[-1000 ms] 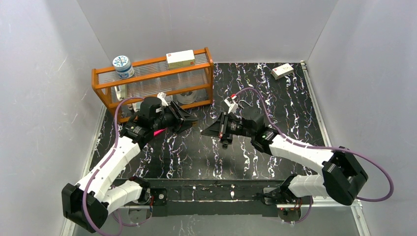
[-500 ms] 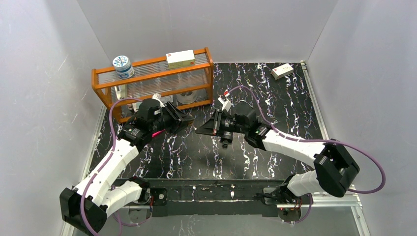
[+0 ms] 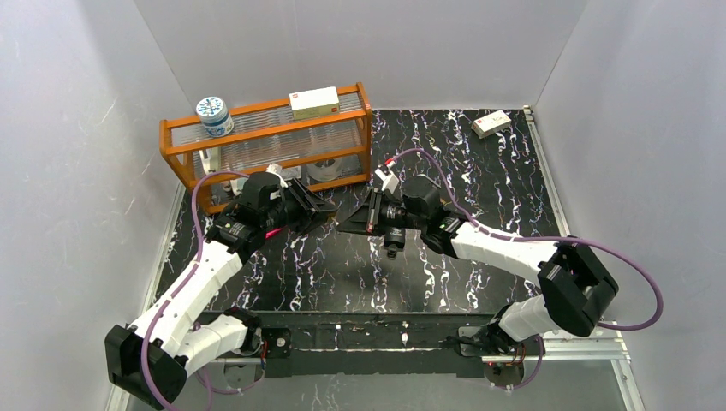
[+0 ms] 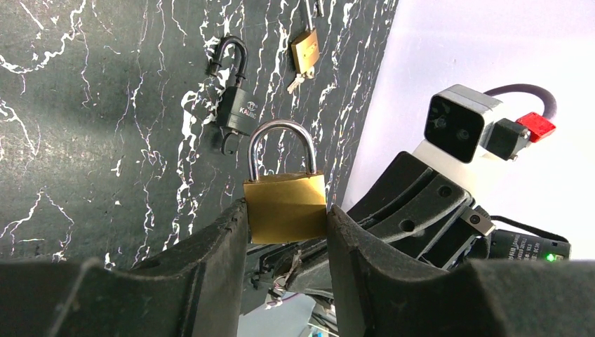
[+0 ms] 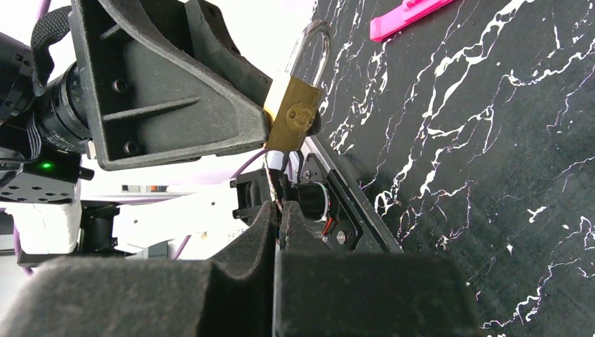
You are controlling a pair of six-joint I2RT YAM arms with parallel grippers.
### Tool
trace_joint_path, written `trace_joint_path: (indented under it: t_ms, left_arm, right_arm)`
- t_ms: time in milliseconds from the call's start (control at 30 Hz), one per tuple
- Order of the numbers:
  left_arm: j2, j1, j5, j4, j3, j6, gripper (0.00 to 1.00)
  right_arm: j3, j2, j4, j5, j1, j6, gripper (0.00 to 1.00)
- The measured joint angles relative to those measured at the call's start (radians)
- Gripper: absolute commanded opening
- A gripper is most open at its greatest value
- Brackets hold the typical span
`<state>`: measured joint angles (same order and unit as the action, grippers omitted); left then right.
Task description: Unlock with the key
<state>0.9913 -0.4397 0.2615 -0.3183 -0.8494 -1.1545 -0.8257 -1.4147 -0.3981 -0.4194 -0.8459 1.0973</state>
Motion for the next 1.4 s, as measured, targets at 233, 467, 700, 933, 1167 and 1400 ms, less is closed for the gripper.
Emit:
trace_joint_path:
  t_ms: [233,467,700,933,1167,1400]
  left_arm:
    - [0.0,0.0,0.003,0.0,0.0,0.003,0.0]
    - [0.0,0.0,0.005,0.0,0.0,0.009,0.0]
    - [0.0,0.0,0.005,0.0,0.0,0.011,0.0]
    - [0.0,0.0,0.004,0.0,0.0,0.014,0.0]
    - [0.0,0.0,0.004,-0.001,0.0,0.018,0.0]
    - [0.0,0.0,0.004,-0.003,0.0,0.018,0.0]
  right_arm:
    - [-0.011,-0.002,0.001,0.001,0.0,0.0,0.01]
    - [-0.023,-0.021,0.007,0.006,0.0,-0.001,0.01]
    - [-0.023,-0.022,0.008,0.014,0.0,-0.001,0.01]
    - [-0.024,-0.022,0.008,0.023,-0.001,-0.001,0.01]
    - [-0.023,-0.022,0.016,0.025,-0.001,-0.001,0.01]
    - [-0.023,-0.026,0.026,0.025,-0.001,-0.001,0.01]
